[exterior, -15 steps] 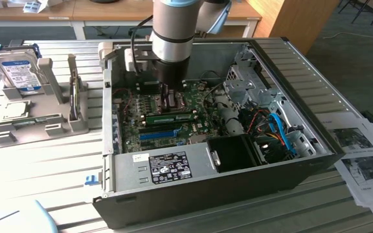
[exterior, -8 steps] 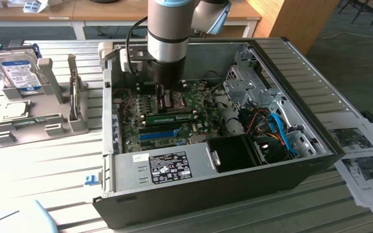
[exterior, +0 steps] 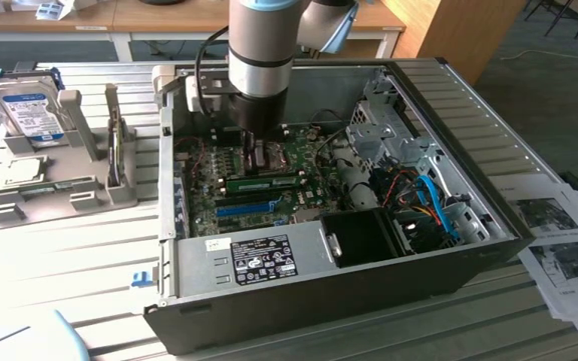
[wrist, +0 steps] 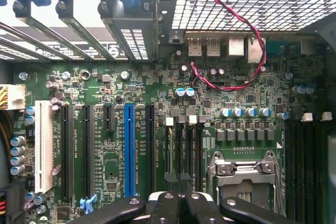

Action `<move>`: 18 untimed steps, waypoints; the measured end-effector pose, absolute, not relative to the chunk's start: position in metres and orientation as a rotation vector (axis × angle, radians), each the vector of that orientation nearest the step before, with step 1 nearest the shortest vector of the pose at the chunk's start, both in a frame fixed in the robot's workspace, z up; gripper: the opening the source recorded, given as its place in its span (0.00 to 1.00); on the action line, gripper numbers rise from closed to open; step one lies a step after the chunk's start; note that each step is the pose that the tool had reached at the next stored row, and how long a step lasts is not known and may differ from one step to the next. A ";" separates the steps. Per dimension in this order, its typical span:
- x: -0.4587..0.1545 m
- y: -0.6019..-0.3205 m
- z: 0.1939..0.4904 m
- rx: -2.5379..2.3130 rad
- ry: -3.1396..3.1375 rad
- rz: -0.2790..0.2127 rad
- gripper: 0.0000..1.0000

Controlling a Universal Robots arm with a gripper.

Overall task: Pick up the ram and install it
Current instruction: 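Press down the ram until it locks into place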

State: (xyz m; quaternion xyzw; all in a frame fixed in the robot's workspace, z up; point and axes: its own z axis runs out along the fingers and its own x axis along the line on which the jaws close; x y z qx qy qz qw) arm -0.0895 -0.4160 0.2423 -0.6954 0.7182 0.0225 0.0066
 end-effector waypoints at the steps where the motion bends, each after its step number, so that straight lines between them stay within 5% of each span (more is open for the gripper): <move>1: -0.089 -0.417 0.242 -2.176 2.247 0.070 0.09; 18: -0.093 -0.418 0.240 -2.176 2.247 0.070 0.09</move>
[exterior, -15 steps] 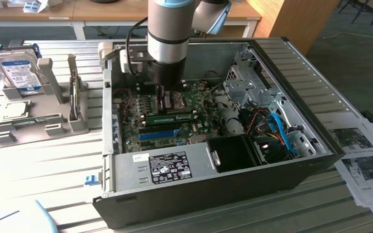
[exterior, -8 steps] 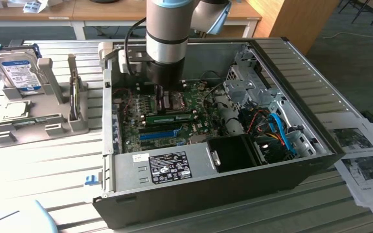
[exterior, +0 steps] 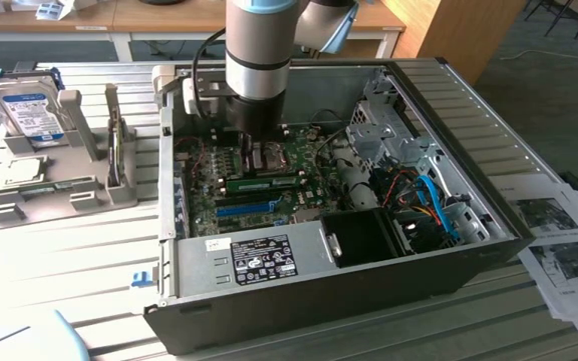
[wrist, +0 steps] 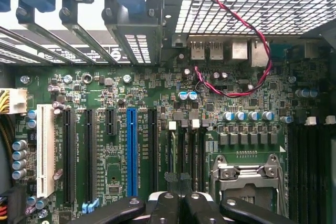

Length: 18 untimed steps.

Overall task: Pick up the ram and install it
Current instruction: 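Press down the ram until it locks into place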

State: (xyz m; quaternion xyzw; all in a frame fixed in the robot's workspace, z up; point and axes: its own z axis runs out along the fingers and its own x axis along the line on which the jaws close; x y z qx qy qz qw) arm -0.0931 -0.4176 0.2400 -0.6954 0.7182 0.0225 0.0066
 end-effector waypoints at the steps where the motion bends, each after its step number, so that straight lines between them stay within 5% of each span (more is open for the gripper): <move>1: -0.093 -0.418 0.239 -2.176 2.247 0.070 0.09; 18: -0.093 -0.417 0.230 -2.175 2.247 0.070 0.09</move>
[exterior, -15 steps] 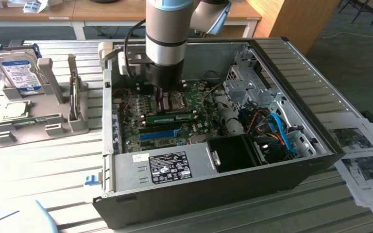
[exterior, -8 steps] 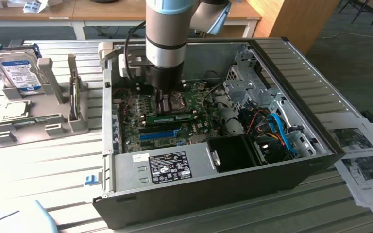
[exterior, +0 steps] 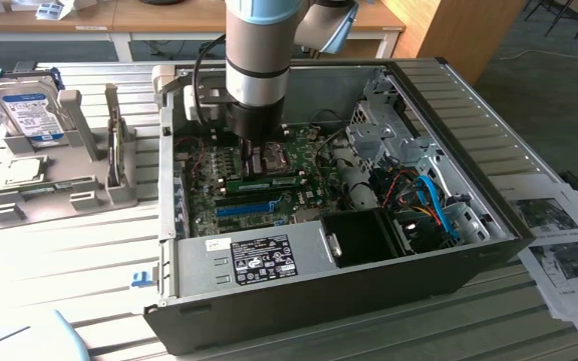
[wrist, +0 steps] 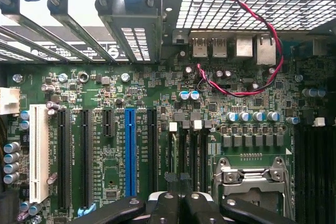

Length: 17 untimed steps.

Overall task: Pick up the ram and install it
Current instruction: 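Press down the ram until it locks into place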

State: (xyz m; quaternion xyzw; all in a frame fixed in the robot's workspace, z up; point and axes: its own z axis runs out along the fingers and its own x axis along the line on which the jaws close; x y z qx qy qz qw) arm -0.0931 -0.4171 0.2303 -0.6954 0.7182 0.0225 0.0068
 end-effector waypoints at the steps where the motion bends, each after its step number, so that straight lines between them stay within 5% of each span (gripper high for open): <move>1: -0.093 -0.417 0.230 -2.175 2.247 0.070 0.09; 17: -0.093 -0.417 0.228 -2.176 2.247 0.070 0.09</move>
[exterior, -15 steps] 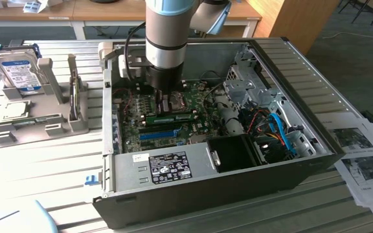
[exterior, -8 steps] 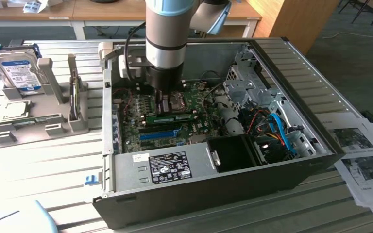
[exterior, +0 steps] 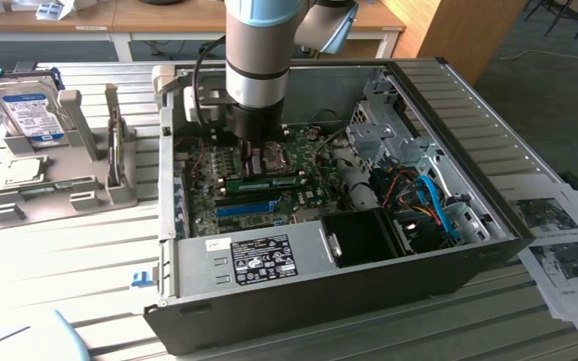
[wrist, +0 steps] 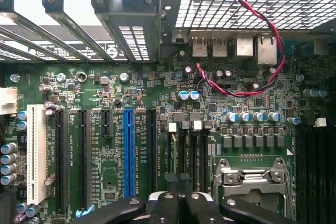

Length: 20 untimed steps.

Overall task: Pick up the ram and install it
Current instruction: 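Press down the ram until it locks into place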

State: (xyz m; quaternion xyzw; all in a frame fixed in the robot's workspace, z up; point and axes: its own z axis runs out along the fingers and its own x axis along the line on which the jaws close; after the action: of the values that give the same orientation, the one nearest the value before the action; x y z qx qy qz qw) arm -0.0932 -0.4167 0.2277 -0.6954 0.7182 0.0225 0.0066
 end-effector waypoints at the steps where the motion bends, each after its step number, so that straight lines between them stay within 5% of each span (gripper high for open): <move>1: -0.093 -0.417 0.228 -2.176 2.247 0.070 0.09; 20: -0.093 -0.417 0.224 -2.176 2.247 0.070 0.09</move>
State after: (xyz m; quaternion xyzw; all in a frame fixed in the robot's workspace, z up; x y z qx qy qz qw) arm -0.0932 -0.4173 0.2236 -0.6954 0.7182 0.0224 0.0066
